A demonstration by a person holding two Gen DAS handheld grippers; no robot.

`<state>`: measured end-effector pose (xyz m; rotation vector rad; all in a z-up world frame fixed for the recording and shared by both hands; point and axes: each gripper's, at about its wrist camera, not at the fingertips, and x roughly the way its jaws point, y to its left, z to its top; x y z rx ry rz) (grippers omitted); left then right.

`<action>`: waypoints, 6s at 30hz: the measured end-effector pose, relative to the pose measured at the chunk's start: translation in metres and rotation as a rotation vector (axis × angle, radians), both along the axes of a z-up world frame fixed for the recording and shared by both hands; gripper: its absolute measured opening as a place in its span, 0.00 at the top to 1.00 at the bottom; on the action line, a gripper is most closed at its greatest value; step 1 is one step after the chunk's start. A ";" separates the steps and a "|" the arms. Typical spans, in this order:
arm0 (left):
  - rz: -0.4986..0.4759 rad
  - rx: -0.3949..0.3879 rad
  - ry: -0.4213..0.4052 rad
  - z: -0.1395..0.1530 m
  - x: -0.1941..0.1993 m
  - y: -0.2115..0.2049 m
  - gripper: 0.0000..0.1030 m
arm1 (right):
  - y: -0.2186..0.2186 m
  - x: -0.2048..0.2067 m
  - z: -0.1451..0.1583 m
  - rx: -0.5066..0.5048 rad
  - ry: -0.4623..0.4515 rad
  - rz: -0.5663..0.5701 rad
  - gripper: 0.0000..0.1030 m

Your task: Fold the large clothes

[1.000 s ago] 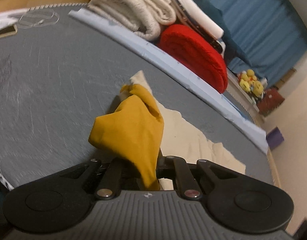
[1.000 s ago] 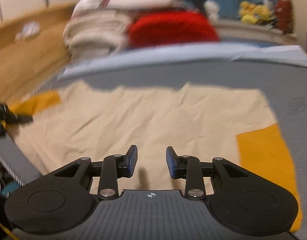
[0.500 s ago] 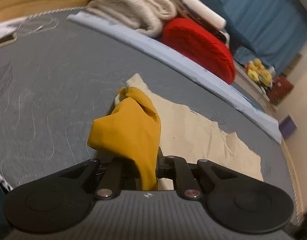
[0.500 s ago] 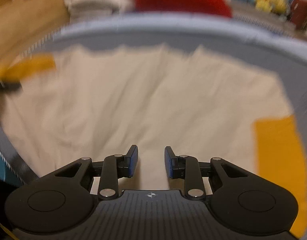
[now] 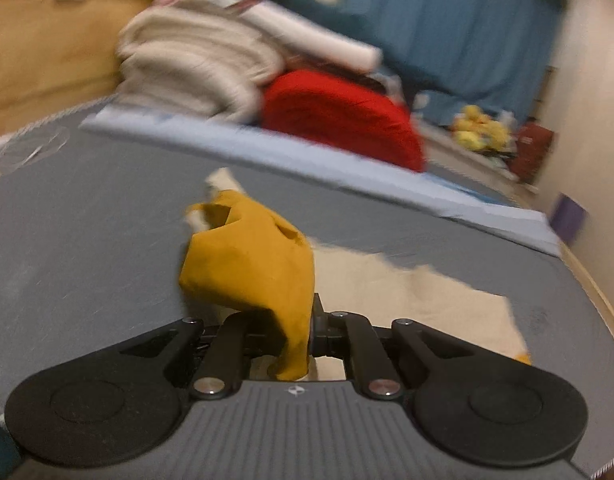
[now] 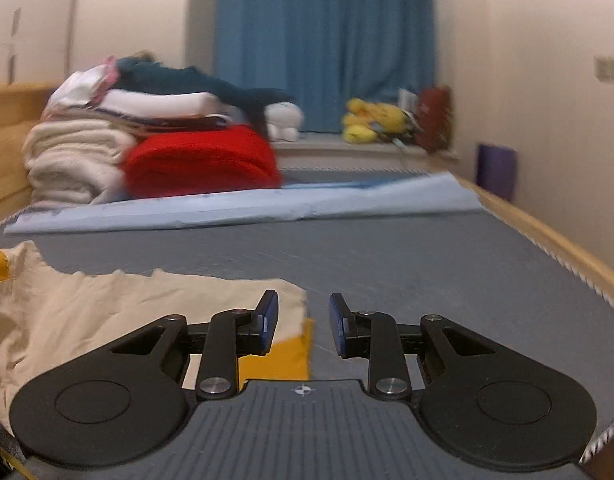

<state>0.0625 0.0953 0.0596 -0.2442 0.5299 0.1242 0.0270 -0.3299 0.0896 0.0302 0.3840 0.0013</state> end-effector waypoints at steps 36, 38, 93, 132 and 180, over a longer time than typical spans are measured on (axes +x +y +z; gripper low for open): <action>-0.540 0.151 0.133 -0.060 0.008 -0.108 0.51 | 0.014 0.045 -0.084 0.317 0.596 0.094 0.89; -0.541 0.132 0.131 -0.056 0.010 -0.102 0.51 | 0.013 0.042 -0.078 0.321 0.560 0.113 0.99; -0.858 0.365 0.219 -0.064 0.115 -0.150 0.49 | -0.010 0.014 -0.076 -0.227 0.492 -0.115 0.99; -0.415 0.095 0.174 -0.085 0.256 -0.149 0.34 | -0.050 0.254 -0.079 0.352 0.351 -0.050 0.99; -0.351 -0.343 0.529 -0.113 0.171 -0.073 0.12 | -0.070 0.111 -0.077 0.268 0.567 0.014 0.42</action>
